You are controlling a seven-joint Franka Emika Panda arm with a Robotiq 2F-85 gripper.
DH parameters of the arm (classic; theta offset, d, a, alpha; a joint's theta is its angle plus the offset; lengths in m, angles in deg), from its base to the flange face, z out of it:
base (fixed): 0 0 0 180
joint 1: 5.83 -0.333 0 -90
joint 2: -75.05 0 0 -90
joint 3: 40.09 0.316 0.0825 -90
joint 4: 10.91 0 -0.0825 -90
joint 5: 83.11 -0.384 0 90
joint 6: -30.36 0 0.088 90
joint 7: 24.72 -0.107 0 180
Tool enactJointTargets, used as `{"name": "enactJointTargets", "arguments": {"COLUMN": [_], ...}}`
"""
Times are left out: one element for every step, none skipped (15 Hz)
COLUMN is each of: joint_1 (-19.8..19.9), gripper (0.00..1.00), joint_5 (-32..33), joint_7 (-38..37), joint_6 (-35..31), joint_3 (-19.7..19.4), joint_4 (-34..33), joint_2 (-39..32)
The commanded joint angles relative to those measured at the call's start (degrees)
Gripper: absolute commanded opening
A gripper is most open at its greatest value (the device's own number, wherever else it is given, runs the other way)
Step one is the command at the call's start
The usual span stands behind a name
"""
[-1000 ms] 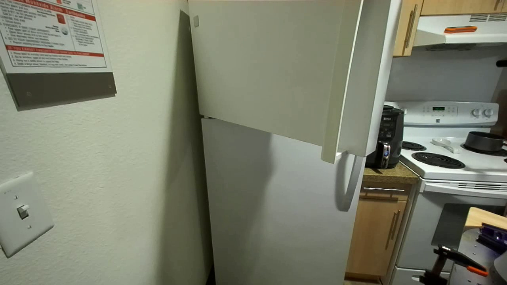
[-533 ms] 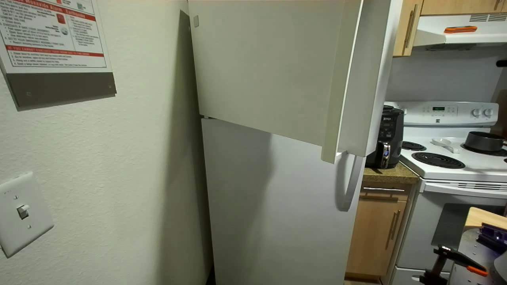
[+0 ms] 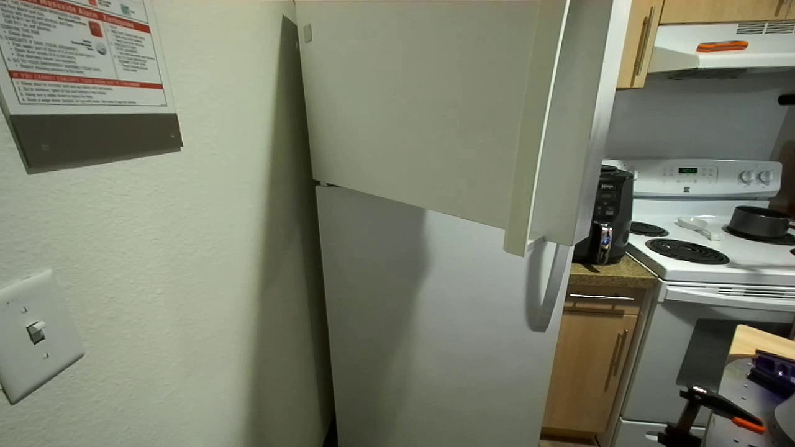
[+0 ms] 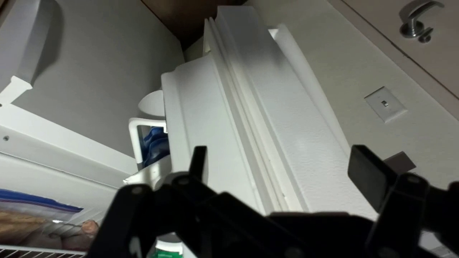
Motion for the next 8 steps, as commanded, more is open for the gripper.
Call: {"name": "enactJointTargets", "arguments": {"joint_1": [-1.5, -1.9, -2.4, -2.7, -3.1, -3.4, -3.8, -4.1], "gripper": [1.00, 1.00, 1.00, 1.00, 1.00, 1.00, 1.00, 1.00], "joint_5": [-4.0, -4.9, -5.7, -6.3, -6.9, -7.3, -7.7, -8.0], "joint_7": [1.9, 1.7, 1.6, 1.5, 1.4, 1.4, 1.4, 1.4], "joint_6": [-3.5, -3.9, -4.5, -5.1, -5.5, -5.9, -6.4, -7.0], "joint_3": [1.8, 2.5, 3.3, 4.1, 4.8, 5.6, 6.3, 7.0], "joint_4": [3.1, 3.3, 3.7, 4.1, 4.5, 4.8, 5.4, 5.8], "joint_2": [1.8, 1.9, 2.1, 2.3, 2.5, 2.6, 2.8, 2.9]}}
